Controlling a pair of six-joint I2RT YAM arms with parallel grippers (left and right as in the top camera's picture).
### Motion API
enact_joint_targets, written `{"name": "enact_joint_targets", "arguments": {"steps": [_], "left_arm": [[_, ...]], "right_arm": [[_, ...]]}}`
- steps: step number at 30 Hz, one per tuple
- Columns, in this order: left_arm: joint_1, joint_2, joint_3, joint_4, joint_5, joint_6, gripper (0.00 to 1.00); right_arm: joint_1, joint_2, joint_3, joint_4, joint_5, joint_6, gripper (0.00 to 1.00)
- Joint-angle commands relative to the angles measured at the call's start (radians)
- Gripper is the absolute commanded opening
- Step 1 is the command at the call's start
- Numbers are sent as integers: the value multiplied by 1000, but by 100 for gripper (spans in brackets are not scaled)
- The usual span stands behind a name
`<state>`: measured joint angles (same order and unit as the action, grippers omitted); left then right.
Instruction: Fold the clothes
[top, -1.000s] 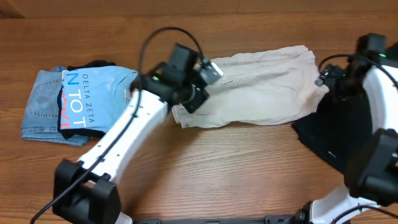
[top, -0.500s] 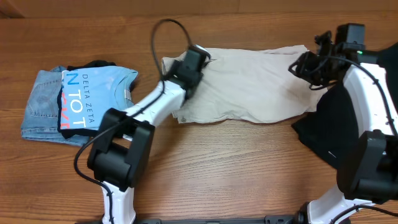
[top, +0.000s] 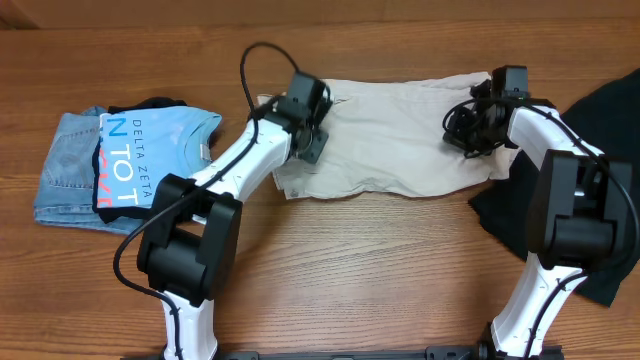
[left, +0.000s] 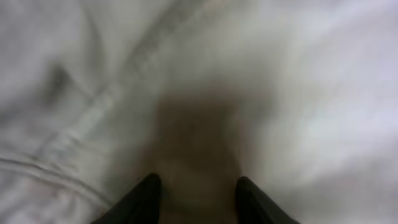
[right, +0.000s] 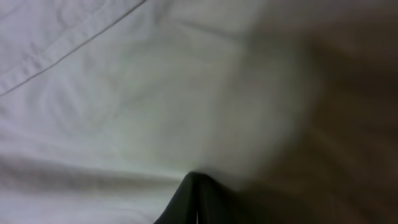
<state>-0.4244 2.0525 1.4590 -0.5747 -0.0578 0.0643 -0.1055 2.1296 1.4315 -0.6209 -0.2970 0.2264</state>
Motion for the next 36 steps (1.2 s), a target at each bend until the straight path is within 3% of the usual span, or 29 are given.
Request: {"name": "enact_joint_targets", "arguments": {"steps": [1,4,8,14,17,20,23,27,29,32,36], "left_arm": [[0,-10,-130,-33,25,39,35],[0,-10,-198,-58,20,34,30],[18,-10,-276,-81,-94,-5,22],[81,-15,-204,-130,-133,-28,22],[113,-39,-57,-227,-133,-34,31],[126,-67,102,-324,-126,-34,51],[132,-78,237,-452,-10,-67,70],[153,-78,280,-575,65,-209,69],[167,-78,278,-594,58,-247,72],[199,-78,278,-591,102,-269,67],[202,-80,282,-561,159,-267,65]], "right_arm": [[-18,34,-9,-10,404,14,4],[-71,34,9,-28,433,13,4],[-195,34,100,-108,423,6,4],[-296,34,204,-233,401,6,4],[-317,28,285,-327,258,4,4],[-308,6,341,-399,69,-75,8],[-274,-44,344,-433,-78,-142,14],[-204,-111,344,-482,-242,-240,33],[-158,-120,344,-506,-237,-248,36],[-28,-119,305,-482,-237,-253,15],[136,-100,204,-344,-199,-188,4]]}}
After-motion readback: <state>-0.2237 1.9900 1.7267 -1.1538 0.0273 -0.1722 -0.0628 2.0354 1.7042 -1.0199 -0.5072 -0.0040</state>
